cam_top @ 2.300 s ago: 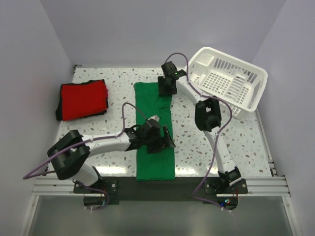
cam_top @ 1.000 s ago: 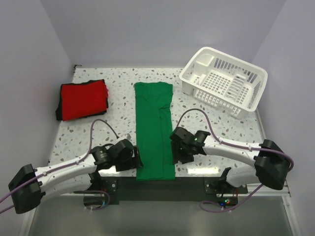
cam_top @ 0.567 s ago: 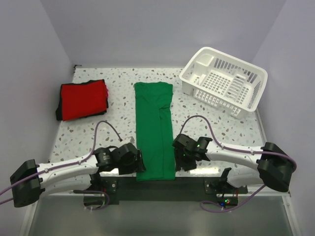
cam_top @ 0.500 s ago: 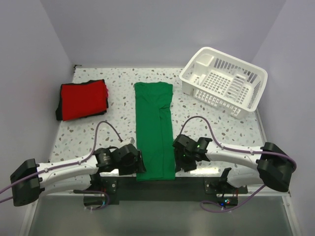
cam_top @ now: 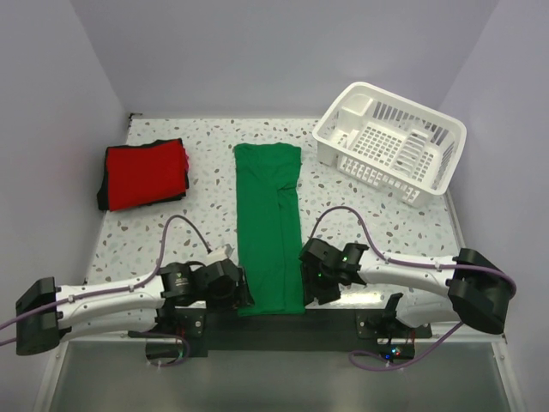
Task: Fold and stack the t-shirts
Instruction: Fold the tshirt
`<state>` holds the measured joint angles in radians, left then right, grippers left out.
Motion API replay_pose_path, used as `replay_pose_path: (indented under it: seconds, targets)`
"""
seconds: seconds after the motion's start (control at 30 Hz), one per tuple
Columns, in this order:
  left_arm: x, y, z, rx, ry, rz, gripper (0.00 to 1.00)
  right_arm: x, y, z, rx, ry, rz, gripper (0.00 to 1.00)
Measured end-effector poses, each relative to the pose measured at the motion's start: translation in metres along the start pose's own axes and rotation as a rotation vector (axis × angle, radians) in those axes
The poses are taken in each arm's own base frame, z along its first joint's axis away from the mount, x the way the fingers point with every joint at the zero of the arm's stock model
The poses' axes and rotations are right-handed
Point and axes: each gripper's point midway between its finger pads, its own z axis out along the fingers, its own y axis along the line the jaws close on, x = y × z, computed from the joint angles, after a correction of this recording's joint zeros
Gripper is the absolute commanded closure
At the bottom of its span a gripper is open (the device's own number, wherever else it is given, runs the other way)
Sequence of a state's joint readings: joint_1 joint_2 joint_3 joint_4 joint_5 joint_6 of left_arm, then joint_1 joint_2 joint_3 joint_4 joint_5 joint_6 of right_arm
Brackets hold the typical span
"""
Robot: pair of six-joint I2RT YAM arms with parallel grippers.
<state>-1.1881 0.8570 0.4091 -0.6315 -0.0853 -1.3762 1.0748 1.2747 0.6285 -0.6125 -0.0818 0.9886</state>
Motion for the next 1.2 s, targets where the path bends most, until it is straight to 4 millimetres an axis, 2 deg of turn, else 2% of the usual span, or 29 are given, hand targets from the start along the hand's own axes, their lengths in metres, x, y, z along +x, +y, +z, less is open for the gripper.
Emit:
replay_pose_path:
  seconds: [0.3, 0.5, 0.6, 0.73, 0.77, 0.87, 1.2]
  targets:
    - [0.009, -0.010, 0.000, -0.041, 0.026, 0.037, 0.23, 0.008, 0.013, 0.002, -0.050, 0.027, -0.037, 0.50]
    - [0.015, -0.008, -0.002, -0.054, 0.031, 0.025, 0.24, 0.017, 0.018, 0.008, -0.058, 0.062, -0.067, 0.53]
    - [0.016, -0.009, -0.003, -0.053, 0.027, 0.000, 0.25, 0.018, 0.020, 0.010, -0.064, 0.072, -0.072, 0.58]
    - [0.013, -0.008, -0.002, -0.052, 0.008, -0.033, 0.27, 0.021, 0.021, 0.012, -0.069, 0.090, -0.080, 0.73]
    - [0.012, -0.006, -0.001, -0.056, 0.004, -0.038, 0.28, 0.021, 0.021, 0.013, -0.069, 0.093, -0.082, 0.79]
    - [0.011, -0.004, 0.000, -0.066, -0.007, -0.053, 0.30, 0.022, 0.022, 0.015, -0.067, 0.101, -0.090, 0.88]
    - [0.005, 0.000, 0.002, -0.086, -0.041, -0.087, 0.48, 0.022, 0.022, 0.016, -0.064, 0.105, -0.093, 0.93]
